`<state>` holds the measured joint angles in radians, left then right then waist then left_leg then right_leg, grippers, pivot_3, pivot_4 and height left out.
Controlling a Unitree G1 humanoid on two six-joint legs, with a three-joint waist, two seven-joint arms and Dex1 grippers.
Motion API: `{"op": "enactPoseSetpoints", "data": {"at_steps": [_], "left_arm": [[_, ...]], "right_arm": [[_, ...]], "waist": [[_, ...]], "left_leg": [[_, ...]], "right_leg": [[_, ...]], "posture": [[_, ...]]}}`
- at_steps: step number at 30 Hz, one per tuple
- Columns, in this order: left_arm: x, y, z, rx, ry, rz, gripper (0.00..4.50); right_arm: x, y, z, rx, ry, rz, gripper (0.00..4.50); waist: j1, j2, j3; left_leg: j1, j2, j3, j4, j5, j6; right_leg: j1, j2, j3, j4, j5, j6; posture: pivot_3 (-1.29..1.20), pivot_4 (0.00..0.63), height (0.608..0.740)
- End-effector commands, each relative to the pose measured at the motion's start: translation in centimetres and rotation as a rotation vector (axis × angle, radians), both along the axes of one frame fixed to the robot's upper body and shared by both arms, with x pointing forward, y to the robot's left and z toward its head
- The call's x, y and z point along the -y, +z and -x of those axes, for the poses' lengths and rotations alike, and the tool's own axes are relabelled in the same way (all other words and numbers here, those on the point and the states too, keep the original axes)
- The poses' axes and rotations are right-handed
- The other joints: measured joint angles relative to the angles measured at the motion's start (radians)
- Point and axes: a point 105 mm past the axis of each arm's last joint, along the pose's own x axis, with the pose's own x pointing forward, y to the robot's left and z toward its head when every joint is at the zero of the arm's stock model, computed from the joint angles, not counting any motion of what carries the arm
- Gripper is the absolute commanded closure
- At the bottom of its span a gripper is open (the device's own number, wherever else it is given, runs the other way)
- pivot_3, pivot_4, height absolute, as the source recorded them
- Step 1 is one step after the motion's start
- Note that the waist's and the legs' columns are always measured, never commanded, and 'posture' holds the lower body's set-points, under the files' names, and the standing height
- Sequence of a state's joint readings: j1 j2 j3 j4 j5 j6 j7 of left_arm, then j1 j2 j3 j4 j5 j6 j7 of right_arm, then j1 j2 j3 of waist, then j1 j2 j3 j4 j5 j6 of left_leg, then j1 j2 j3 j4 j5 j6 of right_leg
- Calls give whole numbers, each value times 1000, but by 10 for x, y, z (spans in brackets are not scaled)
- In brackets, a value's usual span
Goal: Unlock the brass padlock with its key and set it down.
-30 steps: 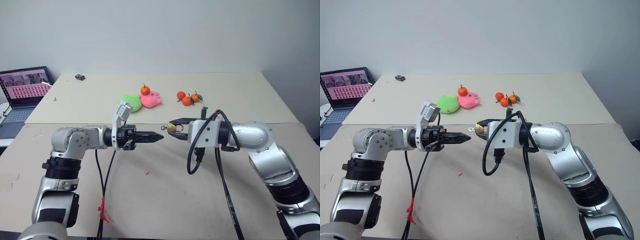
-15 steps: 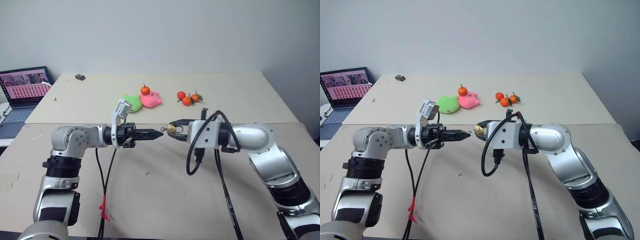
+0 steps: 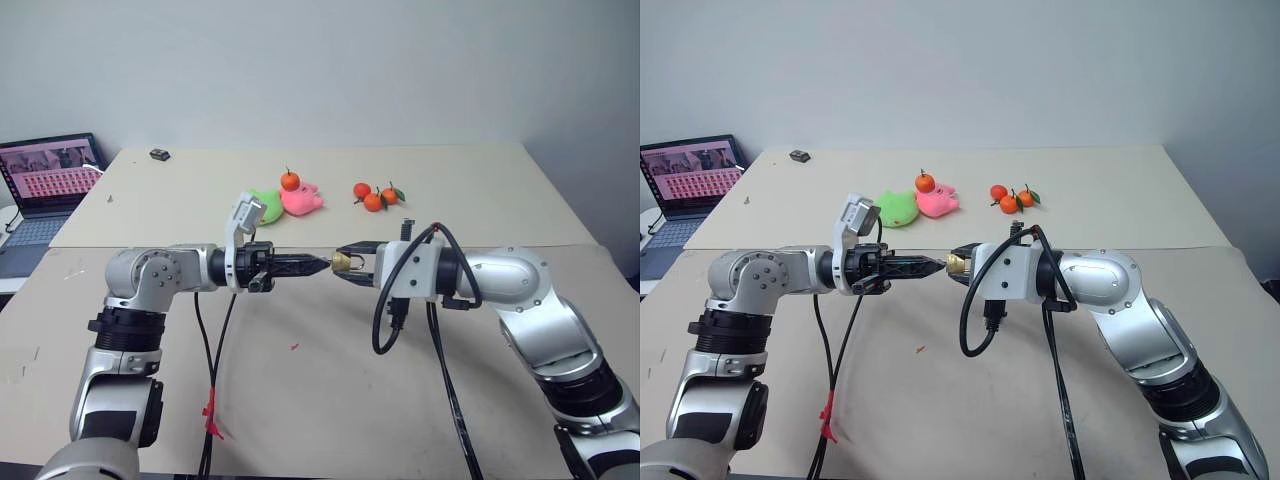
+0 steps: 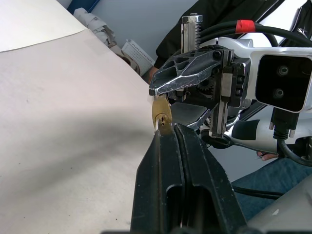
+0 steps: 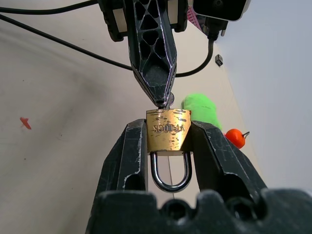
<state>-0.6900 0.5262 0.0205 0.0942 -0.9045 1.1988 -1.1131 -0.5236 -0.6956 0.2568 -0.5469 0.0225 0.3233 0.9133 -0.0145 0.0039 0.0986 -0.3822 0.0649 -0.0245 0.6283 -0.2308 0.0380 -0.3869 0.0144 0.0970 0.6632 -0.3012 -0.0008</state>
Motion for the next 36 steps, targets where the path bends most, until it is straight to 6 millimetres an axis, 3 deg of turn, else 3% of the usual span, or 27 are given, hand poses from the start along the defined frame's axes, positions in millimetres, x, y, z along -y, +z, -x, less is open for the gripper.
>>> {"op": "enactPoseSetpoints", "data": {"at_steps": [1, 16, 20, 25, 35, 36], "left_arm": [[1, 13, 0, 43, -19, 26, 4454], [-2, 13, 2, 148, -61, -20, 4454], [-13, 6, -8, 147, -1, -71, 4454], [-29, 13, -22, 155, 72, -67, 4454], [-14, 13, -14, 140, 9, -43, 4454], [-13, 12, -14, 135, 10, -44, 4062]], "right_arm": [[0, 14, 5, 56, 5, -26, 3602], [2, 14, 4, 59, 0, -14, 3602], [4, 15, 4, 62, -8, -14, 3602], [6, 15, 3, 62, -17, -12, 3602], [6, 15, 3, 64, -15, -10, 3602], [6, 15, 3, 64, -15, -10, 3602]], "waist": [[0, 0, 0], [1, 0, 0], [-1, 0, 0], [0, 0, 0], [1, 0, 0], [1, 0, 0]], "left_leg": [[0, 0, 0, 0, 0, 0], [0, 0, 0, 0, 0, 0], [0, 0, 0, 0, 0, 0], [0, 0, 0, 0, 0, 0], [-1, 0, 0, 0, 0, 0], [-1, 0, 0, 0, 0, 0]], "right_leg": [[0, 0, 0, 0, 0, 0], [0, 0, 0, 0, -1, 1], [0, 0, 0, 0, -1, 1], [0, 1, 0, 0, -1, 2], [0, 0, 0, 0, -1, 1], [0, 0, 0, 0, -1, 1]], "posture": [[0, 150, 660], [0, 150, 660], [0, 150, 660], [0, 150, 660], [0, 150, 660], [0, 150, 660]]}}
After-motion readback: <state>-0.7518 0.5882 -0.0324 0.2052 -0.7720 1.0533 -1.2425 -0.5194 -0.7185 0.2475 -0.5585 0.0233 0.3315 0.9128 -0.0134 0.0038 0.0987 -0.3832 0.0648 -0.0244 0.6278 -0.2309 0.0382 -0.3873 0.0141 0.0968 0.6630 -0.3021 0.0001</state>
